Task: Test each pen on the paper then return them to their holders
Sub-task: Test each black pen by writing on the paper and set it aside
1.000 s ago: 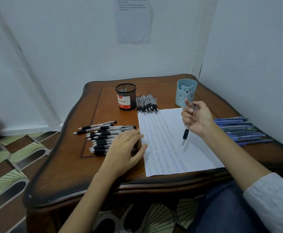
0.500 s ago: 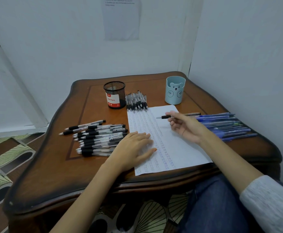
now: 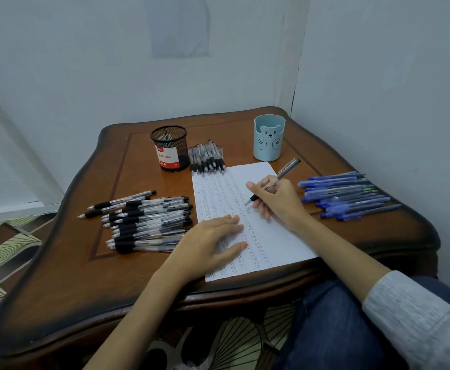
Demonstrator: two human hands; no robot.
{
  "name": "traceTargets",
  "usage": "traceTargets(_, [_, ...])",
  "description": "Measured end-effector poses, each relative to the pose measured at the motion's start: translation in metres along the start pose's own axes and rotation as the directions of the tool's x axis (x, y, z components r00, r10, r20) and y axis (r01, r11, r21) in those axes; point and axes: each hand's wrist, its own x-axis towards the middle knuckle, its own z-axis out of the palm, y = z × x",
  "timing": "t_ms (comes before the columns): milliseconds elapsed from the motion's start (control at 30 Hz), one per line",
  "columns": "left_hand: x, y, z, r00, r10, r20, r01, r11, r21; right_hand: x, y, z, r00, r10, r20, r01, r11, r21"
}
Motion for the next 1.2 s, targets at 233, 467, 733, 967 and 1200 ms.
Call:
traceTargets(233, [-0.001,0.0,0.001,1.0,-0.024,-0.015,0.024,1.0,-0.018,0.0,0.001,0.0,0.998,-0.033,-0.056,0.023,0.985,-0.169])
traceTargets(467, [-0.001,0.002,0.002,0.999,-0.032,-0.028,0.031,0.999,-0.03,-0.006,0.003,-0.001,0.998,-0.064,0.014,0.066,0.98,-0.186])
traceTargets(733, [-0.001,0.003,0.0,0.998,-0.05,-0.037,0.048,0.998,-0.042,0.004,0.007,0.001,0.996,-0.041,-0.083,0.023,0.98,-0.198])
traceTargets(967, [-0.001,0.004,0.001,0.998,-0.058,-0.04,0.057,0.998,-0.036,0.0,0.011,0.002,0.994,-0.108,-0.009,0.103,0.972,-0.211])
traceTargets(1200, [-0.001,0.004,0.002,0.997,-0.057,-0.053,0.055,0.998,-0.034,0.0,0.01,0.004,0.992,-0.127,-0.017,0.12,0.963,-0.24])
